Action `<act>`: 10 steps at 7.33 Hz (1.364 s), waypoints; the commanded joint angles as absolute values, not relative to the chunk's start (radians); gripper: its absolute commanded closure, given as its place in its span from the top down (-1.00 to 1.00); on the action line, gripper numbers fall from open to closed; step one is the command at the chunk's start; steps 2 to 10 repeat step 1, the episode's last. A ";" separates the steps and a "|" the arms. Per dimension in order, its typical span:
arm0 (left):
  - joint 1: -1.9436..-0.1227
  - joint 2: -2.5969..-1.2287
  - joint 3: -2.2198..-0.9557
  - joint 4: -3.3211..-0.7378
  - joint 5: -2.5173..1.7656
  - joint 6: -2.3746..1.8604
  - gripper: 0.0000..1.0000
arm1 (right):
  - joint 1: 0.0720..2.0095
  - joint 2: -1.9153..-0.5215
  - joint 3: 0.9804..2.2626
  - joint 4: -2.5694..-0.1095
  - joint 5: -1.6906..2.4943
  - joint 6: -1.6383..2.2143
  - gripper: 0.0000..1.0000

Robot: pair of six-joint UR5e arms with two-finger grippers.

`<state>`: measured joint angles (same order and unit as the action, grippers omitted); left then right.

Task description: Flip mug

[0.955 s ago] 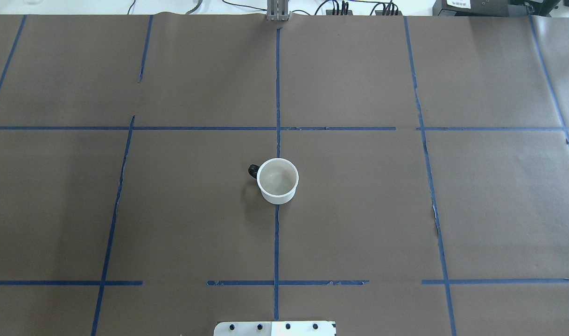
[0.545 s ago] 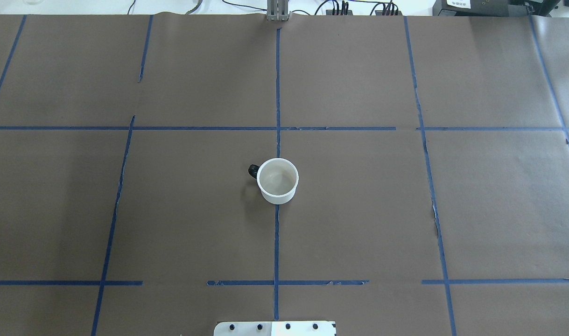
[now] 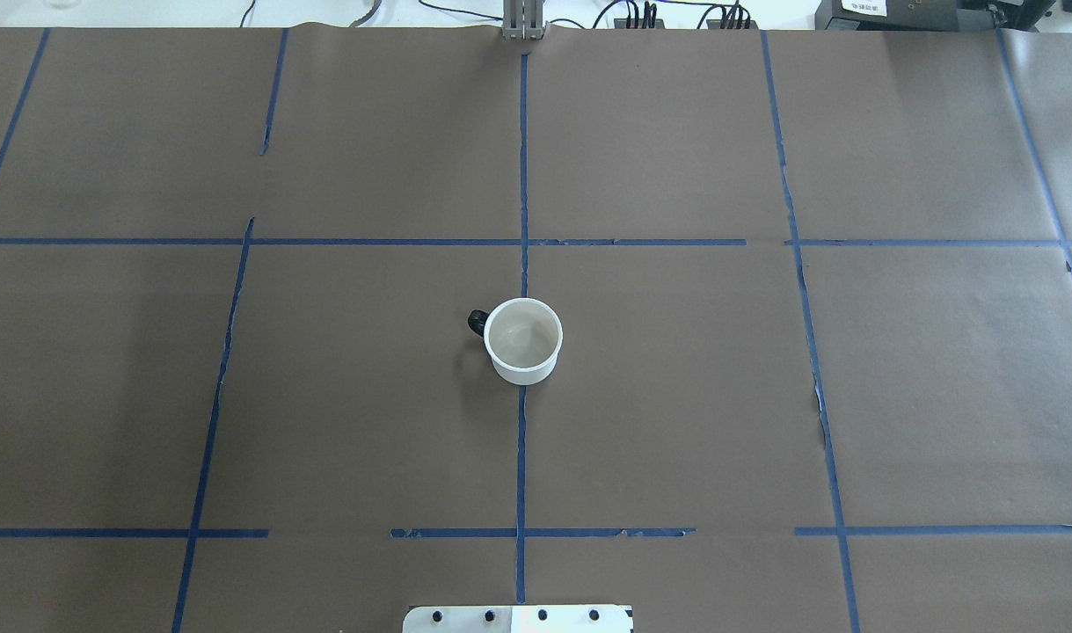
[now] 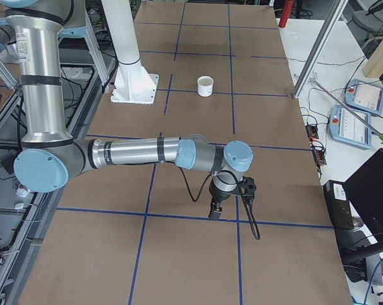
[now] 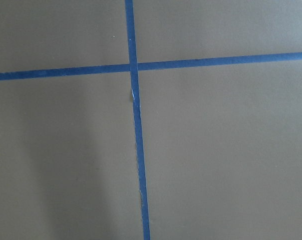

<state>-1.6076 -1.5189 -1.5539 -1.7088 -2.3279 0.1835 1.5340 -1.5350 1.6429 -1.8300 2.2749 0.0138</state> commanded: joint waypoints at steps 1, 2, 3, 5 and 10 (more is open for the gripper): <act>-1.608 -1.517 -1.563 -1.727 -2.327 0.184 1.00 | 1.534 -1.536 1.643 -1.830 2.275 0.014 1.00; -1.608 -1.517 -1.563 -1.727 -2.327 0.184 1.00 | 1.534 -1.536 1.643 -1.830 2.275 0.014 1.00; -1.608 -1.517 -1.563 -1.727 -2.327 0.184 1.00 | 1.534 -1.536 1.643 -1.830 2.275 0.014 1.00; -1.608 -1.517 -1.563 -1.727 -2.327 0.184 1.00 | 1.534 -1.536 1.643 -1.830 2.275 0.014 1.00; -1.608 -1.517 -1.563 -1.727 -2.327 0.184 1.00 | 1.534 -1.536 1.643 -1.830 2.275 0.014 1.00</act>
